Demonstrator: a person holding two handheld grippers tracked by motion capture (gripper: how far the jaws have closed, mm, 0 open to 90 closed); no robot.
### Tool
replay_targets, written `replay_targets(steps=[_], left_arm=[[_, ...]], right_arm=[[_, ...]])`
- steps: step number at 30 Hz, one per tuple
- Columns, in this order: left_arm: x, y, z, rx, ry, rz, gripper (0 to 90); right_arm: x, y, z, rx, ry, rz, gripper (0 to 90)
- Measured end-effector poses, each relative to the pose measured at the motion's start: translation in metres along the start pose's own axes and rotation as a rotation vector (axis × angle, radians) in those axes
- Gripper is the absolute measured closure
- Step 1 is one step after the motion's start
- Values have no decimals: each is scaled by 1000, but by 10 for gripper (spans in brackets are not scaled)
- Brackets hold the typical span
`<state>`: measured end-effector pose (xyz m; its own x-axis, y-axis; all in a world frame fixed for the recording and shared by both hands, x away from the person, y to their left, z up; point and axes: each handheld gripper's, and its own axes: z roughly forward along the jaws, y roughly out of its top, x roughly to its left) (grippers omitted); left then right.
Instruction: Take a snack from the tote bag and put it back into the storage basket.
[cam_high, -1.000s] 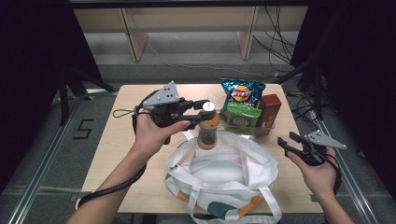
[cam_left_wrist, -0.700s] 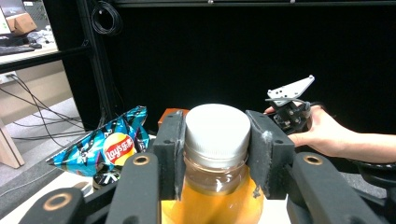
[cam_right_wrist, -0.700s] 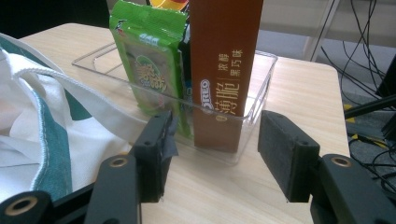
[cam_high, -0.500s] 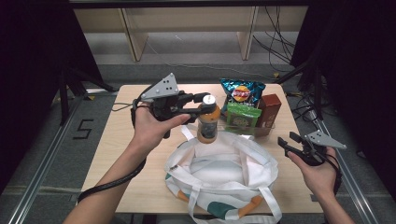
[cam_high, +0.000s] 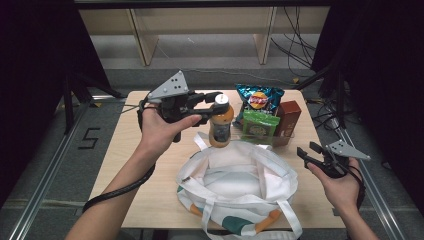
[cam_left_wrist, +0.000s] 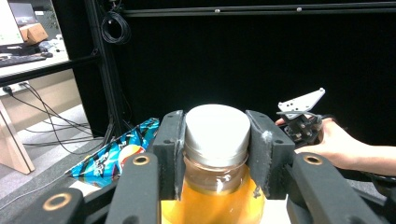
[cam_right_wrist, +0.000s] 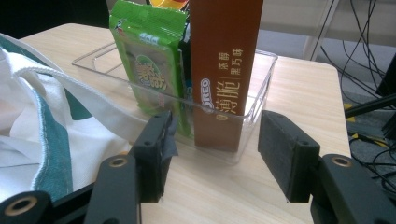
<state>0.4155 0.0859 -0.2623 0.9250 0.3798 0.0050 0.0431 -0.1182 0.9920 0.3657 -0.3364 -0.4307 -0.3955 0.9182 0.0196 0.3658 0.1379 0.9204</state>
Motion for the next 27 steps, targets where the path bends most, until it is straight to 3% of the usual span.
replay_targets(steps=[5, 9, 10, 13, 16, 22, 23, 26, 27], left_arm=[[4, 3, 1, -6, -4, -3, 590], [7, 5, 3, -7, -2, 5, 590], [8, 5, 3, -8, -1, 6, 590], [9, 6, 4, -9, -3, 7, 590], [11, 6, 5, -8, -3, 8, 590], [17, 4, 7, -13, -1, 1, 590], [18, 4, 7, -13, 3, 2, 590], [21, 3, 8, -14, 8, 1, 590], [22, 3, 9, -14, 10, 0, 590]], right_arm=[[1, 1, -1, 11, 4, 11, 461], [0, -1, -1, 16, -6, -14, 461], [3, -1, -2, 30, -8, 21, 461], [1, -2, -2, 19, -10, -10, 461], [3, -3, -2, 5, -19, 9, 461], [1, -3, -5, 25, 4, 12, 461], [-1, -2, -4, 22, -6, -19, 461], [-1, -3, -4, 17, -20, -4, 461], [0, -3, -5, 23, -1, 9, 461]])
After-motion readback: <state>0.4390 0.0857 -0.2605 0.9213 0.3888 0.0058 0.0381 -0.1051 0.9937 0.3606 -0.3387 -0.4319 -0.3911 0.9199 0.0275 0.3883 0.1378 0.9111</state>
